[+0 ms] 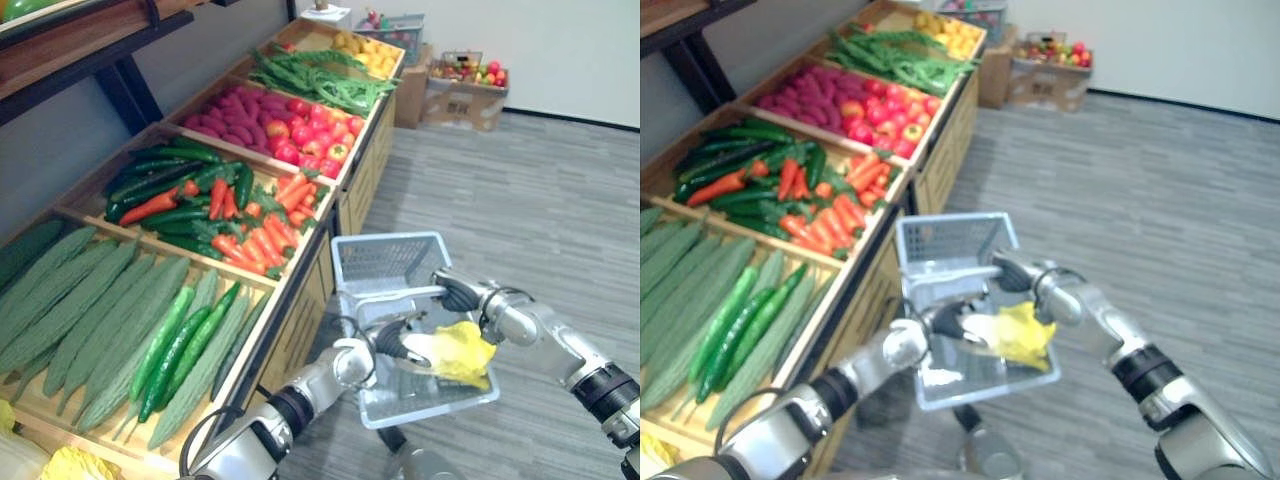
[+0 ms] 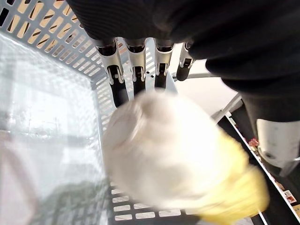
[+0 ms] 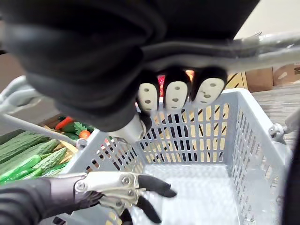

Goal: Pick vegetable in the basket

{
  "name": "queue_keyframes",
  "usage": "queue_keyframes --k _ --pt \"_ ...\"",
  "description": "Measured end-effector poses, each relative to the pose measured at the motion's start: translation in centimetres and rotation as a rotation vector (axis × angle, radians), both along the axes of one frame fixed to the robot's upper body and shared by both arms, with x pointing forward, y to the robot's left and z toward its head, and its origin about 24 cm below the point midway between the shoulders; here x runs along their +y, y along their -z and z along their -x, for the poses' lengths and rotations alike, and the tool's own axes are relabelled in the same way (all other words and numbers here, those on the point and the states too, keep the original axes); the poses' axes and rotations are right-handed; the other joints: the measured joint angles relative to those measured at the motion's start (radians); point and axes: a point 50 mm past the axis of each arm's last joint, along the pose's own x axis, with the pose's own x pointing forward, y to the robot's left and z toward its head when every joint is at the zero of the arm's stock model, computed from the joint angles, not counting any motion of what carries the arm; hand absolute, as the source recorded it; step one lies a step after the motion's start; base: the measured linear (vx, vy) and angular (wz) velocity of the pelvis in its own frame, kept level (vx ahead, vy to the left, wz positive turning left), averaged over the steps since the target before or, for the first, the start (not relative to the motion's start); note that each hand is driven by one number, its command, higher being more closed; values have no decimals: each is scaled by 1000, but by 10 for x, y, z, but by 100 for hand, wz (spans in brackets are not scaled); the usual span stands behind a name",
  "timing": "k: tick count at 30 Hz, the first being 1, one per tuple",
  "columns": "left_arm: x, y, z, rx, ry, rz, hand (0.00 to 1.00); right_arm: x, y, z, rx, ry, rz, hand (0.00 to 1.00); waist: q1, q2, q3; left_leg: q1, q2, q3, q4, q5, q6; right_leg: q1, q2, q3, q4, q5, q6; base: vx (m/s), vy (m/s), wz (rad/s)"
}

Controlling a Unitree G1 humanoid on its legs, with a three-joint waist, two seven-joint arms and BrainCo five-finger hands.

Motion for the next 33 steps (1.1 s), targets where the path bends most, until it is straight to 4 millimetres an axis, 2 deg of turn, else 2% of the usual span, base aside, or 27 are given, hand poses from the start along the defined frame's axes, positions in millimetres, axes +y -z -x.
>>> queue_keyframes --k 6,8,12,14,17,19,20,21,24,25,26,27,28,29,30,31,32,33 --pt "-16 -8 -1 -20 46 12 0 3 -1 -1 8 -1 -22 100 7 -5 12 -6 0 -11 -2 1 2 1 -8 -13 0 0 0 -83 -36 7" --pt "-25 -18 2 -51 101 28 0 -2 -4 -2 4 22 -31 100 9 -7 26 -13 0 -34 -4 2 3 6 -21 -36 0 -1 0 -83 -31 30" --pt "-56 -53 23 -148 283 132 0 -24 0 2 8 152 -103 100 44 -8 27 -45 1 -92 -9 7 11 6 -49 -100 5 -2 -1 -80 -36 40" --pt "-65 -66 33 -179 342 165 0 -36 2 4 6 231 -156 100 54 -9 28 -61 1 -128 -9 8 17 8 -67 -141 12 -3 -1 -95 -35 60" --pt "-61 -78 45 -173 423 202 0 -55 5 11 -23 357 -254 100 58 -19 34 -95 -1 -206 -5 2 32 26 -109 -215 18 -14 1 -113 -23 73" --pt "-60 -95 64 -165 536 291 0 -72 14 15 -19 474 -302 100 63 -24 37 -112 -4 -259 -4 -1 37 35 -132 -262 35 -27 2 -99 -10 87" --pt "-65 -111 85 -170 650 379 0 -87 22 18 -12 570 -325 100 78 -24 37 -121 -5 -278 -4 -3 46 44 -152 -295 38 -37 4 -156 88 199" --pt "-64 -144 135 -121 910 606 0 -138 52 39 47 904 -379 100 110 -23 36 -187 -15 -393 -4 15 75 62 -221 -424 48 -46 8 -144 111 205" --pt "-52 -133 132 -53 897 564 0 -148 64 52 74 978 -371 100 119 -22 35 -202 -27 -421 -8 24 84 75 -242 -455 48 -46 8 -71 90 80" --pt "-49 -128 133 -38 899 534 0 -155 67 60 72 1019 -384 100 142 -18 32 -214 -33 -440 -13 24 87 79 -252 -467 50 -46 8 -32 58 25" --pt "-47 -129 133 -40 903 530 0 -161 71 68 70 1060 -402 100 145 -19 32 -223 -34 -457 -14 25 89 81 -258 -483 50 -47 8 -25 40 81" --pt "-40 -133 133 -57 898 532 0 -177 83 89 84 1180 -438 100 151 -18 31 -250 -37 -514 -16 31 98 96 -275 -545 49 -52 16 -1 -7 156" --pt "-32 -139 129 -87 867 548 0 -194 98 120 108 1325 -471 100 153 -15 28 -280 -48 -602 -35 54 114 125 -300 -632 46 -57 22 7 -18 196" --pt "-23 -145 124 -118 821 564 0 -204 110 144 125 1442 -507 100 162 -13 26 -291 -54 -644 -52 74 121 139 -313 -687 51 -57 22 19 -14 169" --pt "-15 -148 121 -139 779 577 0 -206 118 156 140 1503 -526 100 168 -13 25 -295 -59 -659 -66 84 129 148 -321 -713 52 -57 22 12 10 124" --pt "2 -152 114 -177 688 596 0 -204 131 174 178 1581 -543 100 183 -4 18 -305 -77 -698 -93 106 136 162 -334 -749 54 -57 22 -8 35 100" --pt "18 -152 107 -199 571 623 0 -199 145 190 229 1640 -564 100 195 -15 14 -314 -102 -728 -125 118 146 167 -350 -775 52 -60 25 -30 52 90" --pt "26 -151 104 -208 505 638 0 -196 152 199 249 1674 -578 100 198 -15 2 -324 -115 -750 -139 127 149 168 -358 -792 47 -62 27 -13 59 76"
